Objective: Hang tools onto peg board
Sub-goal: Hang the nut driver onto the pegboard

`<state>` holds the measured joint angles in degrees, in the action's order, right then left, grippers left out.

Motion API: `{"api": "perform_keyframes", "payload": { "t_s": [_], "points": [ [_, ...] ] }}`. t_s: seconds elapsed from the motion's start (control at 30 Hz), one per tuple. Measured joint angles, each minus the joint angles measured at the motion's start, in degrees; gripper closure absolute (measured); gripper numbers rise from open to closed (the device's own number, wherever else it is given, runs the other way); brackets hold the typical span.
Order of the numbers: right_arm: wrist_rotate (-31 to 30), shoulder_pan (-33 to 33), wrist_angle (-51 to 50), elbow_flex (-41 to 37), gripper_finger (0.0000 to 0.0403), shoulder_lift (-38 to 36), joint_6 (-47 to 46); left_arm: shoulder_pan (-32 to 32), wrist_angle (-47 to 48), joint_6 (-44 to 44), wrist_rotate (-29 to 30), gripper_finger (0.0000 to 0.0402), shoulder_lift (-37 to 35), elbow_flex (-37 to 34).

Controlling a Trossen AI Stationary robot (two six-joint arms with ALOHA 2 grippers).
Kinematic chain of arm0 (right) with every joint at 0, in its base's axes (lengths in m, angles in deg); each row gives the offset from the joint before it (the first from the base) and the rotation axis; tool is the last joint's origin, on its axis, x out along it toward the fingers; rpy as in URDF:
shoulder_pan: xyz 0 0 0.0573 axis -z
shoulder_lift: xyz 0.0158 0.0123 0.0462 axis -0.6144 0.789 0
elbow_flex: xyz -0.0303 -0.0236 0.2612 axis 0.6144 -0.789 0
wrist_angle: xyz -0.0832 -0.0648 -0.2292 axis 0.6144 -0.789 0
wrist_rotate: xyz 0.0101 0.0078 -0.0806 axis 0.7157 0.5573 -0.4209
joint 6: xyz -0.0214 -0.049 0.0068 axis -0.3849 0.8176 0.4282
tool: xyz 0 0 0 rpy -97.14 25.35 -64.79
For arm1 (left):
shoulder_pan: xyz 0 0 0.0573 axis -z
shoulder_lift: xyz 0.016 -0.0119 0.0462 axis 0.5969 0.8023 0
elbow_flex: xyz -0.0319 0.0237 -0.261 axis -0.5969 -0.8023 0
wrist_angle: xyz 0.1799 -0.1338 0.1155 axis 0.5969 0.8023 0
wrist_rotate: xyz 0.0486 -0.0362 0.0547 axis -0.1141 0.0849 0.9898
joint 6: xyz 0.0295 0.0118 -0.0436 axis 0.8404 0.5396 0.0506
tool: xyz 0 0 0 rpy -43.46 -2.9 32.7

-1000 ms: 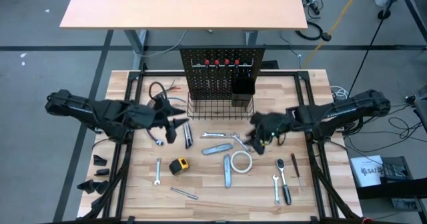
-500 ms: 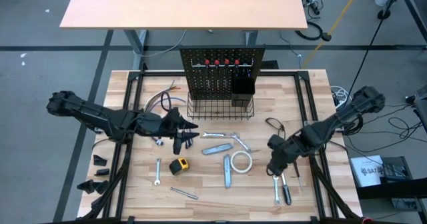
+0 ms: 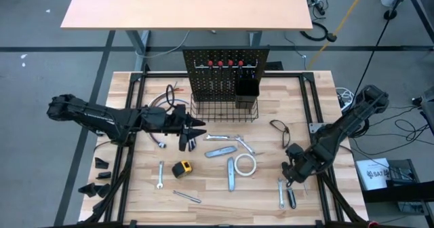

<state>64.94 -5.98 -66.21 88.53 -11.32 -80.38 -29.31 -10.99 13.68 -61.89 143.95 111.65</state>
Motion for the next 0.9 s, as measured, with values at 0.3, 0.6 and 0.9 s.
{"api": "perform_keyframes", "payload": {
  "t_s": [0.3,0.6,0.9],
  "points": [
    [-0.05,-5.18,0.51,-4.1,0.0195,-0.13,-6.98,-1.99,0.05,-0.07,-0.09,0.0235,0.0,0.0],
    [-0.37,-6.9,4.64,-9.47,0.0221,-0.13,-10.97,-2.87,0.07,-1.47,-1.09,0.0235,0.0,0.0],
    [-3.17,-6.85,8.44,-12.73,0.0275,-0.19,-14.17,-2.85,0.13,-1.57,-1.09,0.0235,0.0,0.0]
  ]
}}
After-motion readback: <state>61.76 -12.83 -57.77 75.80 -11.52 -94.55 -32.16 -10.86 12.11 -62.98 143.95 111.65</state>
